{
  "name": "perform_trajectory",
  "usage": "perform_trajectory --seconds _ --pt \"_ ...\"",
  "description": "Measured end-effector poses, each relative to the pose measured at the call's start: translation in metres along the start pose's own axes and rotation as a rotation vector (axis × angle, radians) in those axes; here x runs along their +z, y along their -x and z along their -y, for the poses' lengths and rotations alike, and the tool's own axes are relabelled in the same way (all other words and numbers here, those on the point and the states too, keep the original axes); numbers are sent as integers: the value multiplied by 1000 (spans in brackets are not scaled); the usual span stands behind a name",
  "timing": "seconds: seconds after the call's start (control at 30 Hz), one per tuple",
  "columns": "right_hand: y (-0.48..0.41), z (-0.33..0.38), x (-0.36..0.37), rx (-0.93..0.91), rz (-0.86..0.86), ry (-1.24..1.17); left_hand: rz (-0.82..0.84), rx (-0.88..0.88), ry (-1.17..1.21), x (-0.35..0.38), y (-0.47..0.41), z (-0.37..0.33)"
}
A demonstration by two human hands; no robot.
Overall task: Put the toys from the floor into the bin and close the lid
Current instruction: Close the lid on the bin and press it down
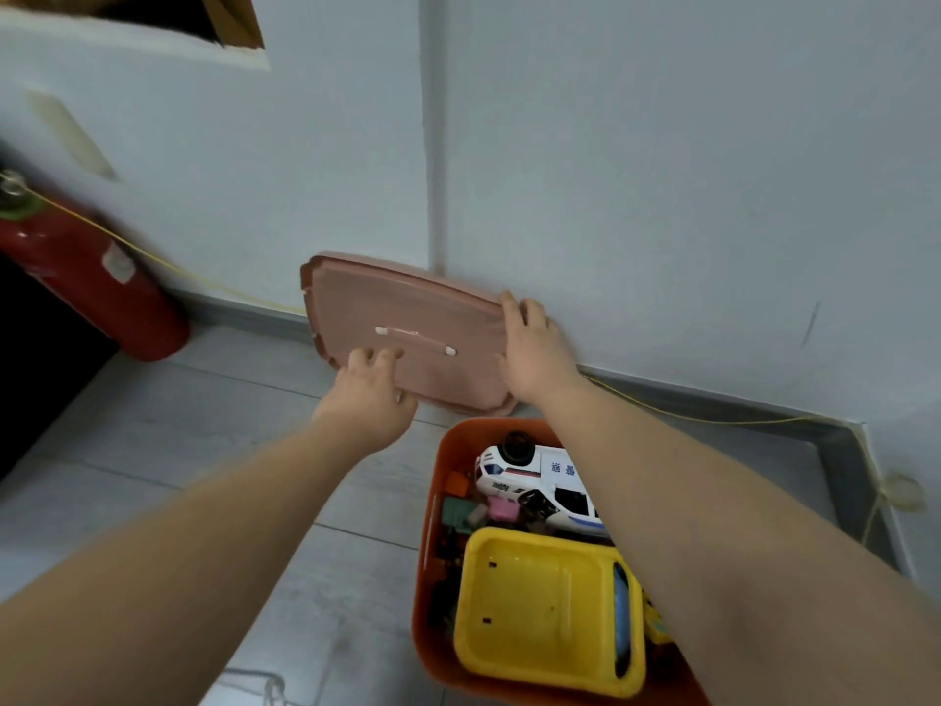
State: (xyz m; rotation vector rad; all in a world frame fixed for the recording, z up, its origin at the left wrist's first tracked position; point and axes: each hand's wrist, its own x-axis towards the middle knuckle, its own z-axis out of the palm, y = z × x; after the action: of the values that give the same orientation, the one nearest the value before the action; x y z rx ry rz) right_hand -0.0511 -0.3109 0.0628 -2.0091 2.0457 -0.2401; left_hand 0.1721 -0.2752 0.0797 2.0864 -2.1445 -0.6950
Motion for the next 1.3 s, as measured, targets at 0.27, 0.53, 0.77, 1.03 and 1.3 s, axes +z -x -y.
perform_trajectory --seconds 0.27,0.53,0.77,1.03,1.3 --pt "24 8 -10 -117 -24 -107 -37 79 21 -29 22 9" --pt "99 -36 -74 -324 32 45 -106 134 -59 -64 46 -2" --pt "167 -105 -117 -443 -37 101 -3 332 -263 -60 81 -18" --pt "232 -161 -150 -606 -76 226 158 695 -152 -61 121 -57" --pt "287 -186 -139 -656 203 300 408 838 -206 -24 157 -78"
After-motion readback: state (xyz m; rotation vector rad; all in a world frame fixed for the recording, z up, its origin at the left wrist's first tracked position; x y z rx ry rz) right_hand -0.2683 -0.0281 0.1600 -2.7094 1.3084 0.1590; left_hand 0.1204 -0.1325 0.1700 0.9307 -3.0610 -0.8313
